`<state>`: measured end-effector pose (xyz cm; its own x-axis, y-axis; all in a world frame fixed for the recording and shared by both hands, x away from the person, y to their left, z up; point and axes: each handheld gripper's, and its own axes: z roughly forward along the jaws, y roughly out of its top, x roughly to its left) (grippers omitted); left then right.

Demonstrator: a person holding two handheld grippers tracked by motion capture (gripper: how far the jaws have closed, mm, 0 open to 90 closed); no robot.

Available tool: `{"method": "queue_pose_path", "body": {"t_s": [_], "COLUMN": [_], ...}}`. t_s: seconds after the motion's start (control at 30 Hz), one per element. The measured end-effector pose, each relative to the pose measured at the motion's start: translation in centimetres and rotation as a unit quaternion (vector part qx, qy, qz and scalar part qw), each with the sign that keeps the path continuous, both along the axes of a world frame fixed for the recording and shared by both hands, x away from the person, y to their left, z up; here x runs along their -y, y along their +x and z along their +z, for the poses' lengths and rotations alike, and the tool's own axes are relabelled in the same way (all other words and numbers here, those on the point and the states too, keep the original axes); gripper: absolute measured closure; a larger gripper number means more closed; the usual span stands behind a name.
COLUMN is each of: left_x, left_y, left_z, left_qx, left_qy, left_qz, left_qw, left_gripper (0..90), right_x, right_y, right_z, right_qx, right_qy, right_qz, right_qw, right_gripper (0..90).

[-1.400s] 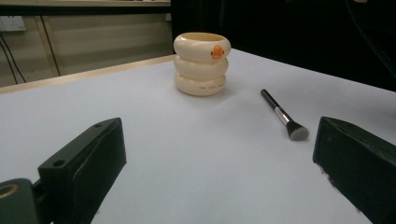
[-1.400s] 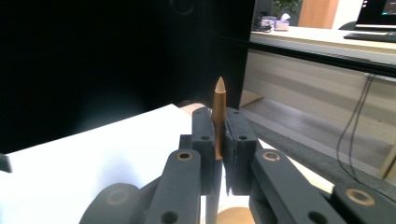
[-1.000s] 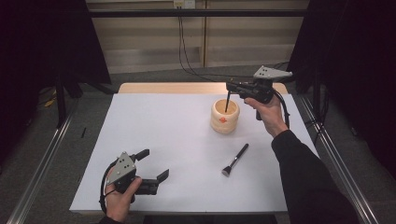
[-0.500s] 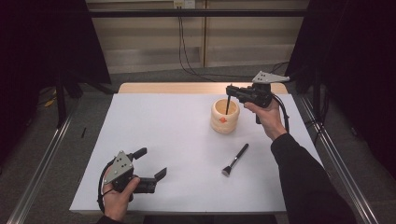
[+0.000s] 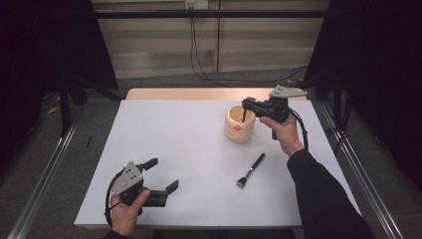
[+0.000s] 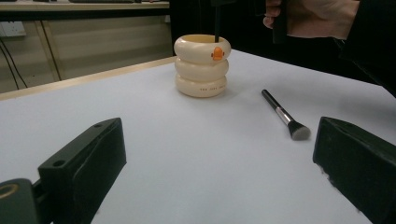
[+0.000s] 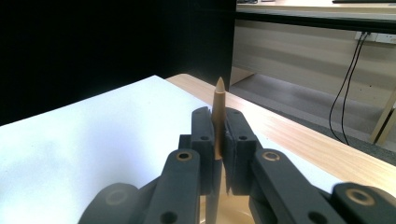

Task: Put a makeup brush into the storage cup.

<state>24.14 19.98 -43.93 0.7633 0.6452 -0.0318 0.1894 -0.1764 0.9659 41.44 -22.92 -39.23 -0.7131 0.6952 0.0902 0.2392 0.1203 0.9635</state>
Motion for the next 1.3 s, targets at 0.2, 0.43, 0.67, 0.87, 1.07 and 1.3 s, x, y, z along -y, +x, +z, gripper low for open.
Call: {"method": "queue_pose_path", "body": {"t_s": [0.2,0.43,0.67,0.87,1.07,1.3], "left_x": [-0.01,0.0,0.03,0.07,0.02,0.08], "left_y": [0.0,0.01,0.1,0.09,0.12,0.11], "left_z": [0.02,-0.01,-0.05,-0.07,-0.09,-0.09], "left_qx": [0.001,0.001,-0.001,-0.001,-0.001,0.0], "left_qy": [-0.003,-0.004,-0.004,-0.005,-0.006,-0.005], "left_qz": [0.0,0.0,-0.002,-0.006,-0.005,-0.007], "left_qw": [1.0,1.0,1.0,1.0,1.0,1.0], "left_gripper": [2.5,2.5,2.5,2.5,2.5,2.5], "right_x": [0.02,-0.02,0.04,0.1,0.24,0.31], "right_y": [-0.04,-0.01,0.02,-0.02,-0.27,-0.37], "right_z": [-0.12,-0.35,-0.64,-0.58,-0.22,-0.05], "right_qx": [-0.004,-0.005,-0.006,-0.002,0.005,0.006], "right_qy": [0.001,0.0,-0.001,0.002,0.003,0.002], "right_qz": [-0.001,0.001,-0.001,-0.013,-0.023,-0.035], "right_qw": [1.0,1.0,1.0,0.9999,0.9997,0.9994], "right_gripper": [84.2,84.1,82.8,71.9,54.6,19.8]}}
